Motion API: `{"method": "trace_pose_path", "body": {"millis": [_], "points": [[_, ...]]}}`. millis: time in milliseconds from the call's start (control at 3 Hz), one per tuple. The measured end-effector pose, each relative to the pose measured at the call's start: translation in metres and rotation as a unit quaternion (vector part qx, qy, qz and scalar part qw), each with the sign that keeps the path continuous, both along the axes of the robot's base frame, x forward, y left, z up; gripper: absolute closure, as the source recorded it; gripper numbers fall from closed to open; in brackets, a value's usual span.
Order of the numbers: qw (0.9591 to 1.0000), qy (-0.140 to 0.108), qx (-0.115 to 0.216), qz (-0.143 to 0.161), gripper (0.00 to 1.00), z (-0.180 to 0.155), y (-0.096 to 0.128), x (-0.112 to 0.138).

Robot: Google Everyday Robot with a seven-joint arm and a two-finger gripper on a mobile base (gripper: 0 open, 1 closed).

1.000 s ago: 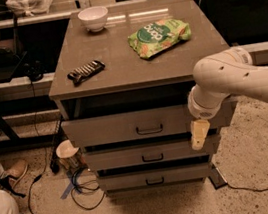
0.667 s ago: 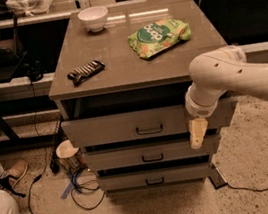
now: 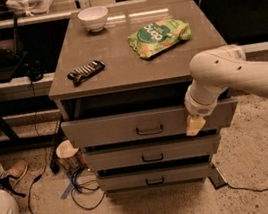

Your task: Open top drawer

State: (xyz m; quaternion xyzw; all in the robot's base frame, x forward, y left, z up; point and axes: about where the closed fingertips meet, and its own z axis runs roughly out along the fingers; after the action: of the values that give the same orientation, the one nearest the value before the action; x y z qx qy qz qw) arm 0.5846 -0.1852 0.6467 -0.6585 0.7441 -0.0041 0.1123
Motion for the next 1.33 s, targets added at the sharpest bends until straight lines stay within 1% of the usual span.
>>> {"method": "trace_pose_path", "body": {"millis": [333, 667, 1000, 1333], "points": [[1.0000, -0.004, 0.002, 0.000, 0.65, 0.003, 0.000, -0.007], [1.0000, -0.004, 0.002, 0.000, 0.87, 0.003, 0.000, -0.007], [0.9999, -0.009, 0.010, -0.005, 1.00, 0.007, -0.001, -0.034], [0.9999, -0.009, 0.010, -0.005, 1.00, 0.006, -0.001, -0.035]]}}
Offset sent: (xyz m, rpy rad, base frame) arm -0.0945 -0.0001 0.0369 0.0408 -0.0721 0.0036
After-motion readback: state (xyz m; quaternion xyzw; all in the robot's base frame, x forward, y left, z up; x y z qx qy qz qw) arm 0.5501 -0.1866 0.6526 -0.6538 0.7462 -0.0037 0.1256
